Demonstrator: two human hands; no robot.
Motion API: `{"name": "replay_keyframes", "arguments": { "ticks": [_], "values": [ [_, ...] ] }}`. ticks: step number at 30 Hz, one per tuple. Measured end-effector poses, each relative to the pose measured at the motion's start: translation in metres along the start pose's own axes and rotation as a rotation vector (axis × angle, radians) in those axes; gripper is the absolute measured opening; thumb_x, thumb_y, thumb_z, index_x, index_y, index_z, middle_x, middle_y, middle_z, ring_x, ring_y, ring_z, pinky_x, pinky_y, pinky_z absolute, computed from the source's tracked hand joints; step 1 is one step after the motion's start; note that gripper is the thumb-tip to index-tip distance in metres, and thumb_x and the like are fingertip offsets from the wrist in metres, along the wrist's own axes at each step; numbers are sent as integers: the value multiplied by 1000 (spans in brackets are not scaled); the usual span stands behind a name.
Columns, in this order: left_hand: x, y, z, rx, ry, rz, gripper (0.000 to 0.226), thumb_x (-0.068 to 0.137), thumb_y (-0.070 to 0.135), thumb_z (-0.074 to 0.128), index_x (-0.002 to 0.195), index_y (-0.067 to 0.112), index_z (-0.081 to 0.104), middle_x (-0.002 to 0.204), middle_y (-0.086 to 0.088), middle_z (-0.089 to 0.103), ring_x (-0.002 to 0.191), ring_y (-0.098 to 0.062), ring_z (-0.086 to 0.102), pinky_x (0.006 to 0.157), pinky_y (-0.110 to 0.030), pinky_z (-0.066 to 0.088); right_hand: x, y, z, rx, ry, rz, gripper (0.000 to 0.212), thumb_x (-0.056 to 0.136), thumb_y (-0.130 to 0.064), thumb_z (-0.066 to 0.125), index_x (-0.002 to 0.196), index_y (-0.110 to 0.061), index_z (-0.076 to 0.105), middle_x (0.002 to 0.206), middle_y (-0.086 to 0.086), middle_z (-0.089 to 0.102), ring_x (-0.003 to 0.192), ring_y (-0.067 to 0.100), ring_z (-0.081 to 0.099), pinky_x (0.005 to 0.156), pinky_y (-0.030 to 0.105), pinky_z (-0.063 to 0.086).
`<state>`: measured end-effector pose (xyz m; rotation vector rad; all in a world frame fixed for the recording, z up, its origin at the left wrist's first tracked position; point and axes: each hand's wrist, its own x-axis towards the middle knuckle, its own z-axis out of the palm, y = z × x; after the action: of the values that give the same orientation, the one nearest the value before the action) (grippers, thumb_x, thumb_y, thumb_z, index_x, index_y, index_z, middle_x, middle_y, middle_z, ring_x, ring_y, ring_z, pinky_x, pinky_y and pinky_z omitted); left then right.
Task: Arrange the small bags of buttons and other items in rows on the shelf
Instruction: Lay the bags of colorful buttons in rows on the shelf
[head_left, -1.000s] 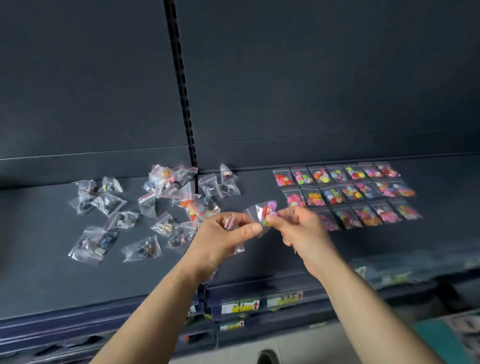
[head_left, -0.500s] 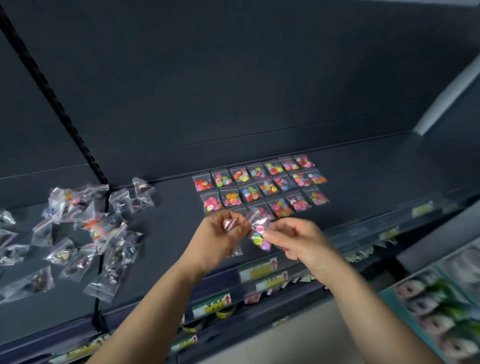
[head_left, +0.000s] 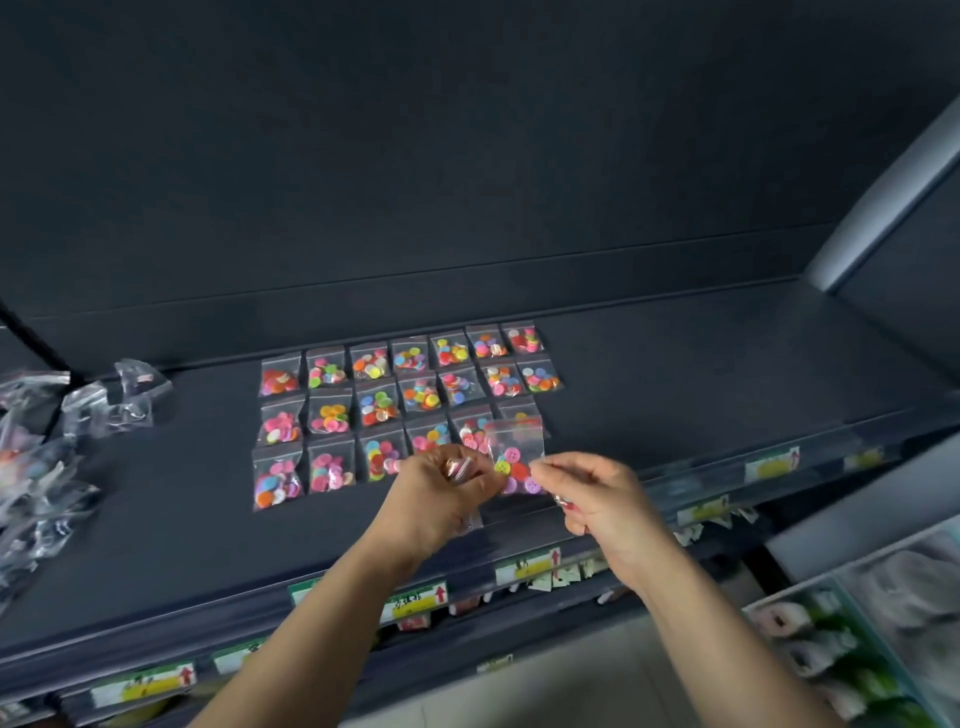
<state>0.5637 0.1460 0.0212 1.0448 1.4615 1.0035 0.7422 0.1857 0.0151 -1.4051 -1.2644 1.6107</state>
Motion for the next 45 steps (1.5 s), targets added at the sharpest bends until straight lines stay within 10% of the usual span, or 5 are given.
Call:
{"name": "replay_keyframes", "arguments": {
  "ticks": [19, 29, 34, 45],
  "values": [
    [96, 1, 25, 455, 140, 84, 15, 86, 22, 68, 99, 30, 67, 80, 10, 66, 58, -7, 58, 56, -23, 53, 117, -3, -69, -433, 114, -19, 9, 84, -17, 66, 79, -20, 73, 78, -4, 73, 68, 7, 62, 56, 18, 47],
    [99, -6, 47, 632, 240, 106, 31, 88, 24, 65, 119, 26, 63, 119, 10, 63, 94, -2, 57, 79, -18, 50, 139, 4, -92, -797, 15, -343, 18, 79, -29, 75, 96, -24, 70, 71, -18, 55, 73, 4, 58, 66, 19, 48],
    [101, -4, 56, 643, 247, 91, 33, 88, 27, 65, 121, 26, 64, 127, 11, 60, 98, -4, 59, 83, -21, 50, 146, 12, -91, -866, -142, -570, 36, 83, -26, 72, 119, -21, 68, 110, -12, 58, 92, 8, 61, 80, 24, 52],
    [99, -12, 62, 690, 236, 52, 32, 89, 25, 63, 121, 26, 64, 137, 14, 52, 114, -10, 57, 96, -28, 48, 150, 16, -87, -965, -204, -674, 28, 88, -31, 66, 115, -26, 70, 113, -17, 56, 83, 9, 62, 65, 24, 51]
  ]
}}
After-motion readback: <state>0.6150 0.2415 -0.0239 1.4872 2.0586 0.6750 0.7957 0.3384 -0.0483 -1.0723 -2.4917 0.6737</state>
